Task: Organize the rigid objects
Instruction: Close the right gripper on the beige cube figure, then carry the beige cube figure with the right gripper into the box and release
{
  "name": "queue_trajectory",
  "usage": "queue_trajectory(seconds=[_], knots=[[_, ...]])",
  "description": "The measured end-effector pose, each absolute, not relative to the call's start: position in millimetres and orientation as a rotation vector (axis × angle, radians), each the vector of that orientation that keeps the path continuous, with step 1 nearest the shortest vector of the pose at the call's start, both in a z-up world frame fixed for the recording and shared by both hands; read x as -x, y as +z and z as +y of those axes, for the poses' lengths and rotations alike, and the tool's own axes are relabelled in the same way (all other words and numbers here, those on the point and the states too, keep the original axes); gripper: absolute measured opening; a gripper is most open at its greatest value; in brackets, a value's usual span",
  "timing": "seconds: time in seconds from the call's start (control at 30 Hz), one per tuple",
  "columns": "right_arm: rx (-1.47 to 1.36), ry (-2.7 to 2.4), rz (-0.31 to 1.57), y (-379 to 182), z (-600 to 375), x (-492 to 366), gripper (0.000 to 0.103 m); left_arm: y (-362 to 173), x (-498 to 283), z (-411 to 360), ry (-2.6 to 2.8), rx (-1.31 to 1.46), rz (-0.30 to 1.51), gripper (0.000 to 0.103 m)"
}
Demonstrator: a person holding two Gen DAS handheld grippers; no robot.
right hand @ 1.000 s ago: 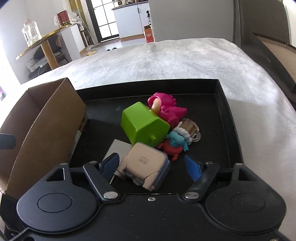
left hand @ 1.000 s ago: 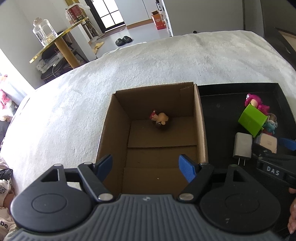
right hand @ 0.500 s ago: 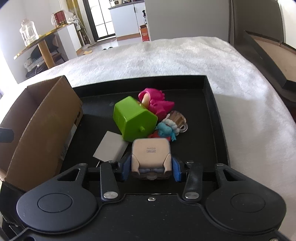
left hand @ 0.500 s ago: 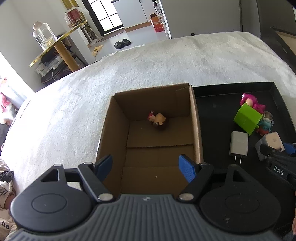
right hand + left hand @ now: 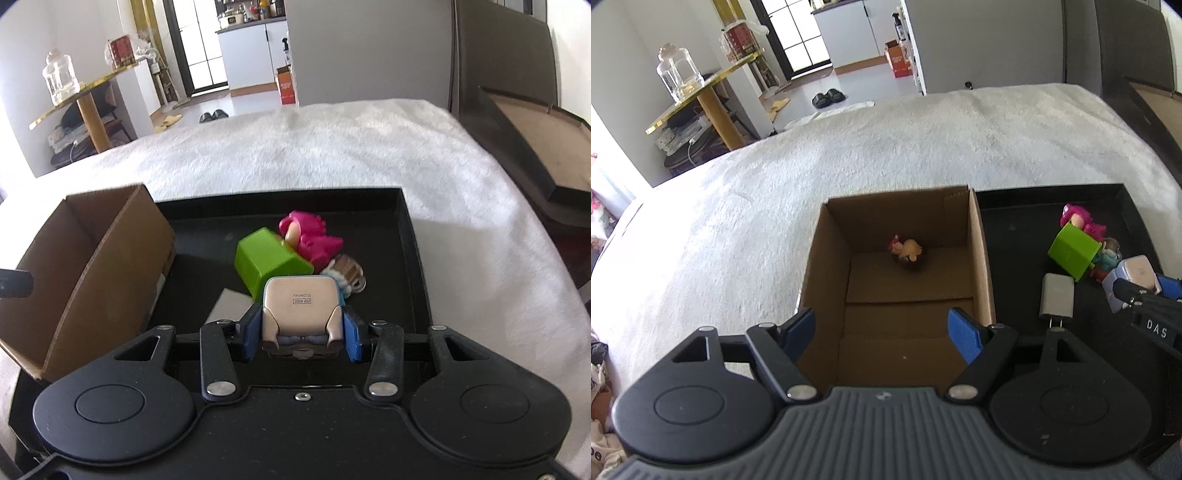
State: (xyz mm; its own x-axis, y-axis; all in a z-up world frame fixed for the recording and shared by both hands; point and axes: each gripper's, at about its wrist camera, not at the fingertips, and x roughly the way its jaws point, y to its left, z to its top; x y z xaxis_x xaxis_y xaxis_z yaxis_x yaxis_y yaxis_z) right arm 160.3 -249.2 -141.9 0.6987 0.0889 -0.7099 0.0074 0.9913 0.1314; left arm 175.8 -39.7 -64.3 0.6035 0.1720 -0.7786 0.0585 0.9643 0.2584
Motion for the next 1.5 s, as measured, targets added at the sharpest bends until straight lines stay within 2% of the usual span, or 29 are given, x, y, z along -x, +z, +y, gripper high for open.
queue_trajectory(seconds=[0.87, 1.5], knots=[[-0.026, 0.051, 0.707, -82, -199, -166, 0.043, -56, -180, 29, 0.056, -0.126, 0.913, 0.078], [0.071, 0.100, 0.710, -69, -123, -185, 0.044, -71, -184, 89, 0.047, -0.003, 0.914, 0.077]])
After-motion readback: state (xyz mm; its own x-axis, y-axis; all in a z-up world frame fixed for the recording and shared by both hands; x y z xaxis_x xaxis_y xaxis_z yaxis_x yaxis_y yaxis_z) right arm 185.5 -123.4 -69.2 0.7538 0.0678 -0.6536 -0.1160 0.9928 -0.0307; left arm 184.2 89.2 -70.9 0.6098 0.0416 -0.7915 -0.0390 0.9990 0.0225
